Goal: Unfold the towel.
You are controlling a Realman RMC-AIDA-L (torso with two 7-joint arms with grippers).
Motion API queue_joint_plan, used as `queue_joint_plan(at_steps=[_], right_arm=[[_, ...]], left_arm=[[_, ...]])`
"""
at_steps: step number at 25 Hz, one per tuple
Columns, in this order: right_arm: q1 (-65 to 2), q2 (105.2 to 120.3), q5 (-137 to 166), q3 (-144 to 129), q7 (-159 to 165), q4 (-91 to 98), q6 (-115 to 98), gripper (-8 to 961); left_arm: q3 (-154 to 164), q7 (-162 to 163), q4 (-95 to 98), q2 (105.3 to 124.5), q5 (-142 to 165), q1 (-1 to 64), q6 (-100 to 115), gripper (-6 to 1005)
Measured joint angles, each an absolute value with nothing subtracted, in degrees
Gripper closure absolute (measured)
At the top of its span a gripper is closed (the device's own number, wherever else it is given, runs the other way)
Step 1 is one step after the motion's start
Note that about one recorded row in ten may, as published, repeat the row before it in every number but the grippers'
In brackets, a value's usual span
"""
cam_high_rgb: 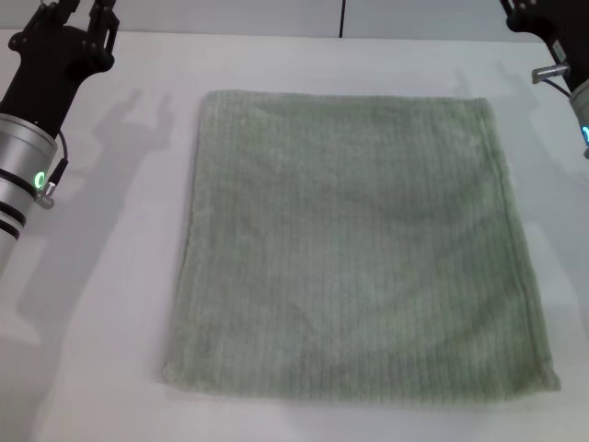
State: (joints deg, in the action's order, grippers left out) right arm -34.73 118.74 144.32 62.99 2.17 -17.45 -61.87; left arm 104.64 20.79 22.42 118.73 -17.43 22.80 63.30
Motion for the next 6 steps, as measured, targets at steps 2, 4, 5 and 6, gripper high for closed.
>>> queue_joint_plan(at_steps=[2,4,5,6], right_arm=[[-34.7,118.87,144.1,63.8,1.2,-16.8,-62.2,466],[-34.6,119.02,144.0,64.4,0.7,-16.4,-62.3,356],[-34.4,119.09,144.0,64.6,0.6,-16.4,-62.3,287],[-34.2,119.12,144.0,64.6,0.6,-16.3,-62.4,217]], left_arm=[[104.6,19.9,22.3,118.8,-18.0,23.3,62.6,709],[104.6,19.9,22.3,118.84,-18.7,23.4,62.3,709],[104.6,19.9,22.3,118.87,-19.3,23.4,62.2,709],[104.6,19.9,22.3,118.89,-19.7,23.4,62.2,709]])
